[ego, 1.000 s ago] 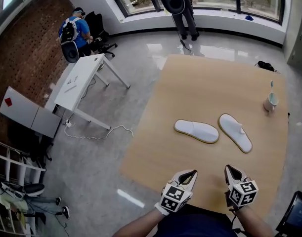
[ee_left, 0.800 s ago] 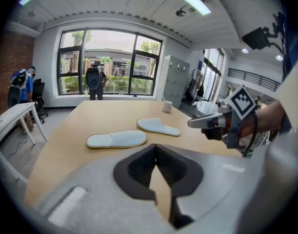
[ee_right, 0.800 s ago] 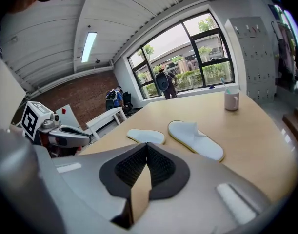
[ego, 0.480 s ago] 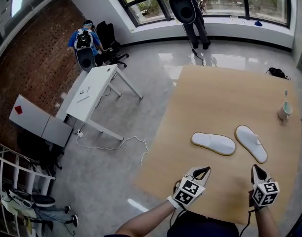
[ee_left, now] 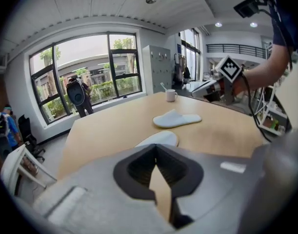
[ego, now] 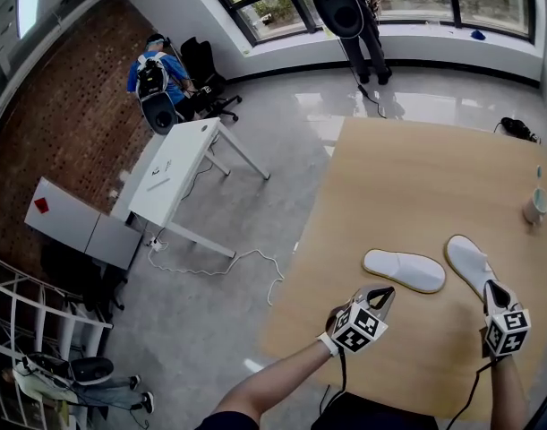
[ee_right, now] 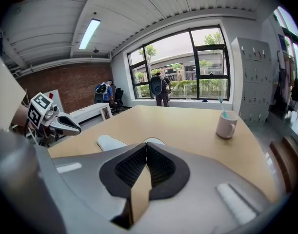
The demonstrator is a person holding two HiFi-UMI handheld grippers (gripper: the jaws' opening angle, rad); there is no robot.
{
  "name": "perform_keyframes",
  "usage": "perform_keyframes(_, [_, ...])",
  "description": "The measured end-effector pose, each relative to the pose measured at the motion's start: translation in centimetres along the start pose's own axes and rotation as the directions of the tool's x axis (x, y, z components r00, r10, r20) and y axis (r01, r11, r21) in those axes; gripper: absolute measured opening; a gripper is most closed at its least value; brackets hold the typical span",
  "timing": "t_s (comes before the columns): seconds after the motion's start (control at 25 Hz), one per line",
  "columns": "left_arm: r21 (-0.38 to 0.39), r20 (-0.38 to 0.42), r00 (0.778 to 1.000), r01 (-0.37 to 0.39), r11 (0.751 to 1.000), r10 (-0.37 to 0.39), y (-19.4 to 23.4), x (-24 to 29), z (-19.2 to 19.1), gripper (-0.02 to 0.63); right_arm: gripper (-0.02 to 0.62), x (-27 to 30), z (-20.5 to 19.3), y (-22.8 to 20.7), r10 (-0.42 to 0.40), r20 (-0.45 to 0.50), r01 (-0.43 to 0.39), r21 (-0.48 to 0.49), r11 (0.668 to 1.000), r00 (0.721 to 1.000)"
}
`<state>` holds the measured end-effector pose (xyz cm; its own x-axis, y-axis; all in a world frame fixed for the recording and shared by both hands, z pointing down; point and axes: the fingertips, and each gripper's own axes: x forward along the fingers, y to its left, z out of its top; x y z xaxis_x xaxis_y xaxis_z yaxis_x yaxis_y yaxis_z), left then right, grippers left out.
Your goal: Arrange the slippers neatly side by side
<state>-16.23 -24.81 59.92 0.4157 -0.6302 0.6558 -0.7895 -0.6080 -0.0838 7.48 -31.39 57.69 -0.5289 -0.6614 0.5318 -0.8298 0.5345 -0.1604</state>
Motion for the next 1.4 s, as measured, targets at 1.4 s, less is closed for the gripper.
perform_keyframes(1.4, [0.243,-0.28,0.92,0.344,0.907,-0.274,-0.3,11.1,-4.2,0.132,0.104,12.4,-4.3,-2.3,0.069,-0.244,-0.145,-0.312,0.939,0.967])
